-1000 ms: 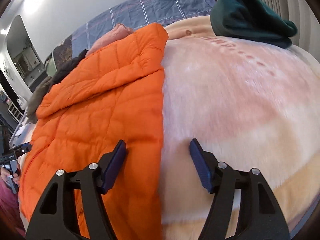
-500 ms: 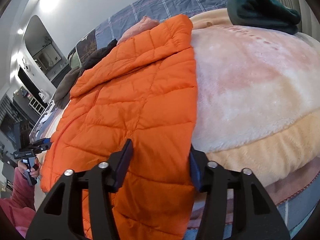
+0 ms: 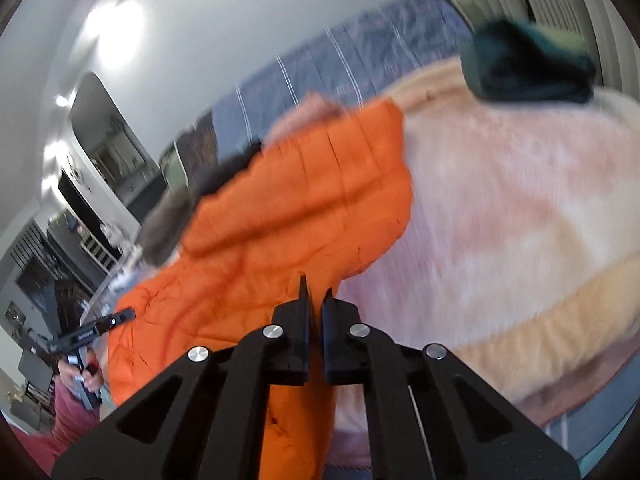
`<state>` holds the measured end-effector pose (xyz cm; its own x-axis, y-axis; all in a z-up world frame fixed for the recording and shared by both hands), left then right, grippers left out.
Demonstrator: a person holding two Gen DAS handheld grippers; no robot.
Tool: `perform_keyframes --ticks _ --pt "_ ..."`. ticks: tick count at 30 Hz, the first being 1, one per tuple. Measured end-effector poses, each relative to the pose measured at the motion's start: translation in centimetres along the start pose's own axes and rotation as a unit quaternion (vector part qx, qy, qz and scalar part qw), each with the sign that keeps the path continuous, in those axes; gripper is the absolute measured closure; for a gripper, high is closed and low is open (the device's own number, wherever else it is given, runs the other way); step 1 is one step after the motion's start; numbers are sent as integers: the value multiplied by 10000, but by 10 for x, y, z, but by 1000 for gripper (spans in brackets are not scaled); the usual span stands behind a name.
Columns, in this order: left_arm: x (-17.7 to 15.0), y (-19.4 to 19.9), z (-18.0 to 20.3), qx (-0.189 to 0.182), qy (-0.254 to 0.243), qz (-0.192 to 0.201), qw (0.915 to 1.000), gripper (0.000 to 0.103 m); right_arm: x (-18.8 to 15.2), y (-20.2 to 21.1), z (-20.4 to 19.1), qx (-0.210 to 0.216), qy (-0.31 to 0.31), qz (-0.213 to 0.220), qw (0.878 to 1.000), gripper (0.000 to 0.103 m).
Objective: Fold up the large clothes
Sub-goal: 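Fold the jacket in half with the right tool while the left tool holds the hem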
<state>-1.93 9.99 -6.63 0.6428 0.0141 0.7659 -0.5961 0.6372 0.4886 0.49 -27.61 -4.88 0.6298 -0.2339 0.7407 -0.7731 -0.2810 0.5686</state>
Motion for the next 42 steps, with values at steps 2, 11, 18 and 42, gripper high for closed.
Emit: perform_keyframes --ticks 2,11,18,42 --pt "14 19 13 -99 -90 308 9994 96 14 14 1 21 -65 195 9998 99" --pt "47 81 58 -66 -636 1152 9913 94 54 64 4 166 -91 906 9957 99" --pt "80 36 20 521 -427 938 9933 93 82 -1 -11 -411 249 916 9946 99" --pt "90 -110 -112 1050 389 12 9937 76 75 -166 20 -1009 407 -97 9940 86"
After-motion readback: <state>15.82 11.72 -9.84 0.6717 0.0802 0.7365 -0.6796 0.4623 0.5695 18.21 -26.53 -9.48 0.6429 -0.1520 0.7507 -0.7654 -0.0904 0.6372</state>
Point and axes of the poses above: each gripper's, at about its wrist camera, not at the fingertips, and y roughly against the way its jaws point, z to its right, x to its top, the point moved 5 cm from there along -y, roughly the way its jaws point, and after that the axes turned 14 degrees about -x, right-handed, at the moved point
